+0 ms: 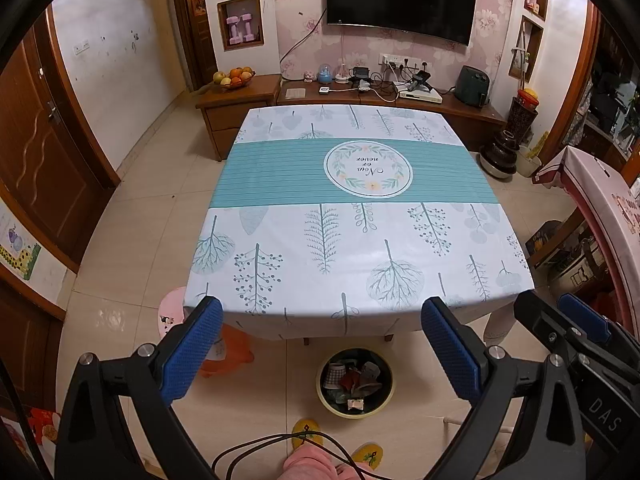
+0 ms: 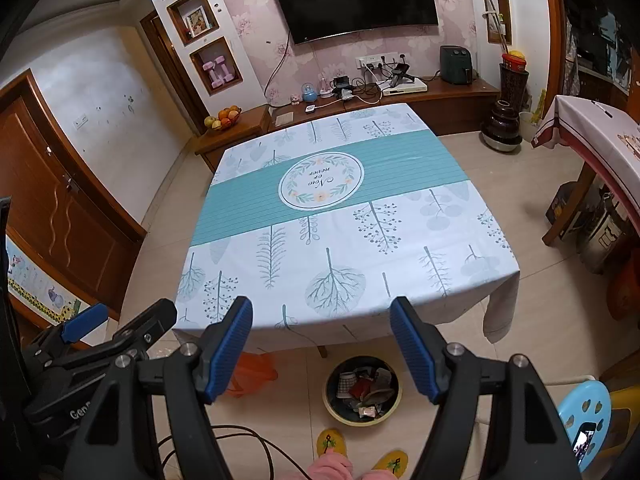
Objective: Collect trash
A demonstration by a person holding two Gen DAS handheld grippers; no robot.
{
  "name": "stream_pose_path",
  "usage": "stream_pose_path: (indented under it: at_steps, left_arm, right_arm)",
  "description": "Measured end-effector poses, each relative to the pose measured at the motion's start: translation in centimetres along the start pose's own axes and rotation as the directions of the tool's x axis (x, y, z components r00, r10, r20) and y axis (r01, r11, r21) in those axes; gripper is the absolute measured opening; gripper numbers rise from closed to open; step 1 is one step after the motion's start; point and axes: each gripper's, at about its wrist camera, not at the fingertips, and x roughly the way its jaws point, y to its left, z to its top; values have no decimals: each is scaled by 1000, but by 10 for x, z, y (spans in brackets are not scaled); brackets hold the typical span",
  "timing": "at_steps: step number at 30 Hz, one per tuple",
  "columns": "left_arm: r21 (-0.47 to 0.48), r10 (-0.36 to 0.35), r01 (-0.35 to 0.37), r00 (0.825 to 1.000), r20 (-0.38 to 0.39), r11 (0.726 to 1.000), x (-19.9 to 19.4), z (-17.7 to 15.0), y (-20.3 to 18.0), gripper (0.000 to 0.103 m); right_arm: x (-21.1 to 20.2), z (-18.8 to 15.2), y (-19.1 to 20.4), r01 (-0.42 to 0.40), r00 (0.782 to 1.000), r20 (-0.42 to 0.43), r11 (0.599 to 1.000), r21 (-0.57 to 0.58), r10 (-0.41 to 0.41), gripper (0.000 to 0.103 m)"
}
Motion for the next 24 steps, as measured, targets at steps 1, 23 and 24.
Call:
stream_pose_path:
  at_steps: [1, 23, 24]
  left_arm:
    - [0, 0, 0, 1000, 0, 1000, 0, 0, 0, 99]
    - [2, 0, 0, 1000, -13, 1000, -1, -12, 5, 99]
    - [1, -1, 1, 1000, -14, 1000, 0, -9, 4, 99]
  right_arm:
    - [0, 0, 0, 0, 1000, 0, 1000, 0, 0, 72]
    - [0, -1, -2, 0, 1000, -4, 1000, 3, 0, 72]
    - [0, -1, -2, 0, 1000, -5, 1000, 2, 0, 72]
